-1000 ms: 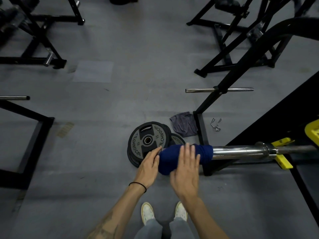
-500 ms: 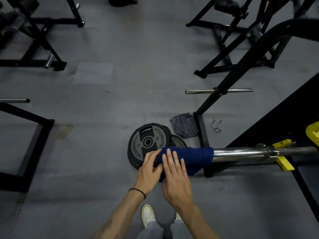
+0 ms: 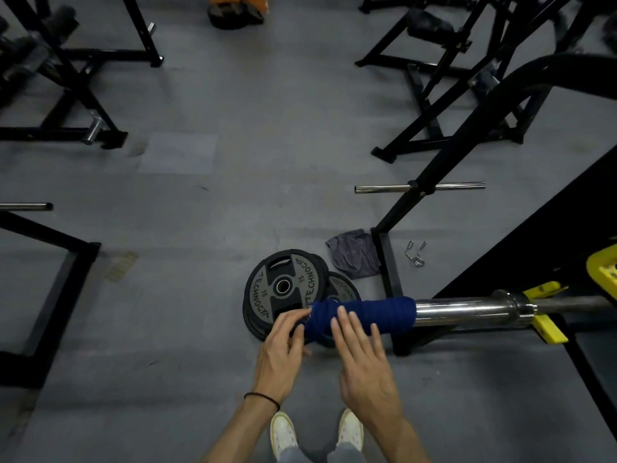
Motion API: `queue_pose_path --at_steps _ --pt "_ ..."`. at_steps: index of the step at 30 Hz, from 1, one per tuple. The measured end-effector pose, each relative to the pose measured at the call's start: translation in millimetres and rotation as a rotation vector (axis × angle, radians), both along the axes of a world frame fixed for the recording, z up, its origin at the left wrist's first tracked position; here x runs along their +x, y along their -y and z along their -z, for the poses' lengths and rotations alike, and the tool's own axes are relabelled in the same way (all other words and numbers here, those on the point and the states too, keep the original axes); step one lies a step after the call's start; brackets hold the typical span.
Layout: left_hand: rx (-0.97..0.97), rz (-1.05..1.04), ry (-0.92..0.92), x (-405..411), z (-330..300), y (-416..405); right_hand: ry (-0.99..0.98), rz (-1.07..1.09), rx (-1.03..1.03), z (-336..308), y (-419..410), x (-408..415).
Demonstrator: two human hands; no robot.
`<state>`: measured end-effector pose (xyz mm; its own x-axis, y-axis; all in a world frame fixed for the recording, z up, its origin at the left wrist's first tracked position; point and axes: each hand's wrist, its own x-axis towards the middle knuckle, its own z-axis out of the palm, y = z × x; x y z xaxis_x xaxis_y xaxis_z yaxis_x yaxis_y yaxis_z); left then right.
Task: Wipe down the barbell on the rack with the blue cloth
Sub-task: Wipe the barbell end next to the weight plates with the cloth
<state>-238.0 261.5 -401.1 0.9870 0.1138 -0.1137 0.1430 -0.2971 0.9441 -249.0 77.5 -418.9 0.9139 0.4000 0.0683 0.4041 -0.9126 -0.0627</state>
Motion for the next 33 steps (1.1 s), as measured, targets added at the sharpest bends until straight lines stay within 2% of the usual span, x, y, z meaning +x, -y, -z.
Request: queue_pose_path --at_steps 4,6,8,10,13,15,18,20,24,26,29,30,33 --pt "0.010 -0.002 -0.023 2.3 -1.7 2.4 -0.096 0.251 0.203 -7.2 -35.0 -7.7" --pt "0.043 -0.003 -0.040 3.7 1.2 3.9 -0.142 0.175 0.261 -8.9 -55.4 -13.1" --pt "0.068 -0.003 -0.053 4.0 4.2 5.4 -0.136 0.011 0.181 -9.2 -43.3 -9.1" --pt "0.041 0.009 -0.063 3.6 5.8 6.3 -0.103 -0.015 0.084 -10.4 -13.2 0.0" --pt "0.015 0.000 -0.067 1.8 8.9 6.6 -0.118 0.232 0.134 -13.7 1.1 6.4" --pt "0.023 -0.018 -0.068 2.8 10.8 7.3 -0.133 0.284 0.208 -14.8 -20.8 1.3" --pt "0.048 -0.012 -0.089 6.1 13.6 9.9 -0.136 0.080 0.171 -14.2 -33.7 -3.5" --pt "0.052 0.008 -0.090 8.5 11.8 11.4 -0.140 0.041 0.090 -16.0 -15.4 3.9" --pt "0.039 0.026 -0.111 11.6 10.4 11.0 -0.169 0.318 0.184 -16.5 -7.8 8.2" --pt "0.059 0.005 -0.094 12.8 10.7 10.3 -0.192 0.296 0.233 -15.1 -27.4 0.6" --pt "0.114 0.012 -0.084 17.2 9.2 10.2 -0.163 0.040 0.132 -16.8 -22.4 -2.2" --pt "0.141 0.036 -0.085 18.7 7.2 10.0 -0.161 0.029 0.103 -17.4 -10.9 2.7" --pt "0.315 0.127 -0.011 21.6 5.9 6.0 -0.158 0.237 0.163 -17.2 8.0 12.1"
